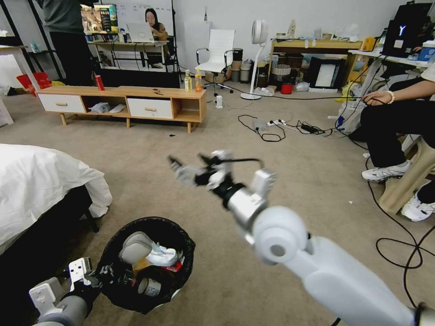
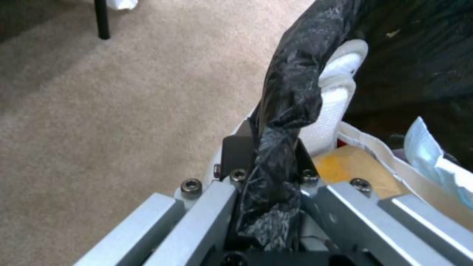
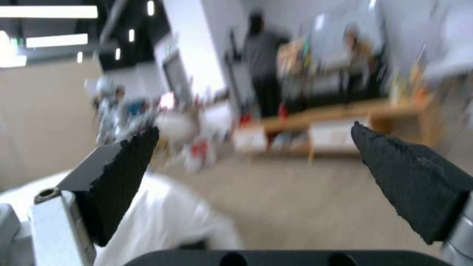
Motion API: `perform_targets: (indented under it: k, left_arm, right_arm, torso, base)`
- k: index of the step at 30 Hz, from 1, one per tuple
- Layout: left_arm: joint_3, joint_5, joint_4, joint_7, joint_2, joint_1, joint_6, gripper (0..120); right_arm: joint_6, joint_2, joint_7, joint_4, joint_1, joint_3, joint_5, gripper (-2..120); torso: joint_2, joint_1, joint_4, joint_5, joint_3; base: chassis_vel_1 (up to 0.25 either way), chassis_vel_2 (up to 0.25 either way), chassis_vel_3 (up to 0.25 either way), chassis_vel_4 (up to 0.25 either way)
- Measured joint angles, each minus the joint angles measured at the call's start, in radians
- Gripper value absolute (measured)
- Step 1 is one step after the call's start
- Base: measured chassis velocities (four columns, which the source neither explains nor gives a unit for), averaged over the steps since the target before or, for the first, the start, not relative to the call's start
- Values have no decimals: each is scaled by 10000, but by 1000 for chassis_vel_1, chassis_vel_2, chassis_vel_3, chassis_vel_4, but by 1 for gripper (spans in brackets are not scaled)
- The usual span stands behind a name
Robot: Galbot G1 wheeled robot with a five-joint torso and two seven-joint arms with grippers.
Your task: Pick up the trash bin and place the garbage on the floor into it.
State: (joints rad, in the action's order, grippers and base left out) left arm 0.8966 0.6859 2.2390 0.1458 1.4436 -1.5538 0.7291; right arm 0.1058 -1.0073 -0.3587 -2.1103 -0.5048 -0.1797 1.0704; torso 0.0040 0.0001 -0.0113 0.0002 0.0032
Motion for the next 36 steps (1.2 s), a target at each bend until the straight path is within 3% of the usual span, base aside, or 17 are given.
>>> perform_targets:
  k: [1, 5, 11, 18, 20, 28, 30, 32, 33, 34, 36]
  left_arm:
    - [66, -98, 52, -45, 56, -63, -35, 2]
    - [137, -213, 135, -75, 121, -128, -58, 2]
    - [302, -599, 380, -209, 318, -351, -121, 2]
    - [529, -1123, 674, -390, 607, -638, -267, 2]
    - [531, -1308, 780, -416, 681, -665, -312, 2]
    - [454, -1472, 858, -481, 702, -731, -388, 2]
    - [429, -1523, 874, -508, 710, -753, -426, 2]
    - [325, -1725, 897, -594, 739, -787, -514, 2]
    - [325, -1725, 897, -594, 739, -787, -514, 2]
    - [277, -1827, 897, -615, 749, -783, -560, 2]
    - [245, -1865, 896, -620, 751, -766, -584, 2]
  right_arm:
    - [-516, 100, 319, 9, -214, 424, -382, 99]
    - [-996, 188, 662, -23, -575, 1147, -718, 99]
    - [-1749, 415, 1162, -371, -2084, 3803, -2112, 99]
    - [-1548, 234, 951, -837, -3193, 5097, -3767, 99]
    - [-1076, 146, 731, -1365, -4221, 6125, -4829, 99]
    - [-946, 153, 381, -2027, -6949, 7764, -6044, 100]
    - [-1082, 2, 349, -2133, -7693, 8166, -6422, 100]
    - [-1383, -773, 357, -2534, -9078, 9069, -7504, 100]
    - [-1383, -773, 357, -2534, -9078, 9069, -7504, 100]
    - [-1574, -1363, 359, -2727, -9703, 9423, -8185, 100]
    - [-1657, -1792, 329, -2828, -10139, 9619, -8639, 100]
  torso:
    - [0, 0, 4, 0, 0]
    - [0, -1, 9, 1, 0]
    - [0, -1, 1, -1, -1]
    - [0, 0, 14, 0, 0]
    - [0, -1, 8, -3, -1]
    - [0, 0, 2, -1, -1]
    - [0, -1, 2, 1, -2]
    - [1, -1, 6, -3, -1]
    - [1, -1, 6, -3, -1]
    - [1, -1, 4, -3, -1]
    - [1, 0, 5, -2, -1]
  base:
    - [0, 0, 0, 0]
    - [0, 0, 0, 0]
    - [0, 0, 0, 0]
    - [0, 0, 0, 0]
    - [0, 0, 0, 0]
    - [0, 0, 0, 0]
    - [0, 0, 0, 0]
    - [0, 0, 0, 0]
    - [0, 0, 0, 0]
    - [0, 0, 0, 0]
    - [0, 0, 0, 0]
